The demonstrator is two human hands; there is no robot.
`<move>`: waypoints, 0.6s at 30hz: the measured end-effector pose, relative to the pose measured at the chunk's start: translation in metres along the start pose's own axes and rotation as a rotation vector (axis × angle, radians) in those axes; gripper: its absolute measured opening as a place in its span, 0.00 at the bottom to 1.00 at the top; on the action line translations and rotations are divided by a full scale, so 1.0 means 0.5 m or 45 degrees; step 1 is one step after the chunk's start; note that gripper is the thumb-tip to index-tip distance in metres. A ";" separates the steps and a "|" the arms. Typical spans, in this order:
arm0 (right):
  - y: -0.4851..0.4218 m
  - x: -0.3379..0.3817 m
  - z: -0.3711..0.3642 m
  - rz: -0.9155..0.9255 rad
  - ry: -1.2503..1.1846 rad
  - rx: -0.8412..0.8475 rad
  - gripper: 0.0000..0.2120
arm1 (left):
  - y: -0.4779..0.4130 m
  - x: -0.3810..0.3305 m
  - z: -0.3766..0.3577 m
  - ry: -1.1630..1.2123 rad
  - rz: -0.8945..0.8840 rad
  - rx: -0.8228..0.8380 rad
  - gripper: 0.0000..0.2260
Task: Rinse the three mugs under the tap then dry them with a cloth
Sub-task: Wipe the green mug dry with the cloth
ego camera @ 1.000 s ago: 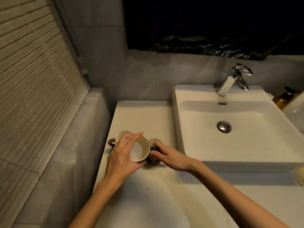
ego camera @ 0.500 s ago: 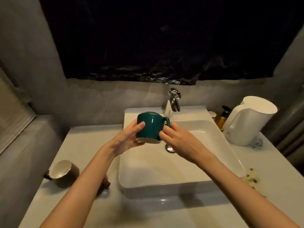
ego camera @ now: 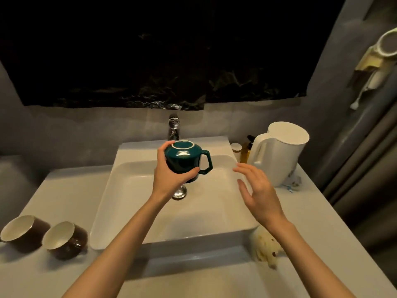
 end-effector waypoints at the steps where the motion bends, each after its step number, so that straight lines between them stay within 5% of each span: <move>1: 0.021 -0.049 0.007 -0.141 -0.021 -0.022 0.15 | 0.003 -0.004 -0.013 -0.047 -0.032 -0.002 0.40; 5: 0.114 -0.229 -0.006 -0.625 0.028 0.022 0.12 | 0.026 0.004 -0.062 -0.170 -0.057 -0.030 0.40; 10: 0.221 -0.393 -0.088 -0.943 0.081 0.309 0.16 | 0.042 0.024 -0.093 -0.087 0.006 -0.014 0.40; 16: 0.317 -0.448 -0.203 -1.026 0.112 0.842 0.27 | 0.050 0.022 -0.091 0.097 0.087 -0.020 0.36; 18: 0.333 -0.455 -0.217 -0.948 0.286 0.890 0.23 | 0.051 0.022 -0.085 0.114 0.106 -0.022 0.36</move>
Point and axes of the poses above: each hand's wrist, its own y-axis away from the middle knuckle, its own z-axis out of the back of the hand, x = y × z, the point moved 9 cm from there along -y, towards the middle knuckle, and after that the axes turned 4 degrees about y, right-handed, at the moved point
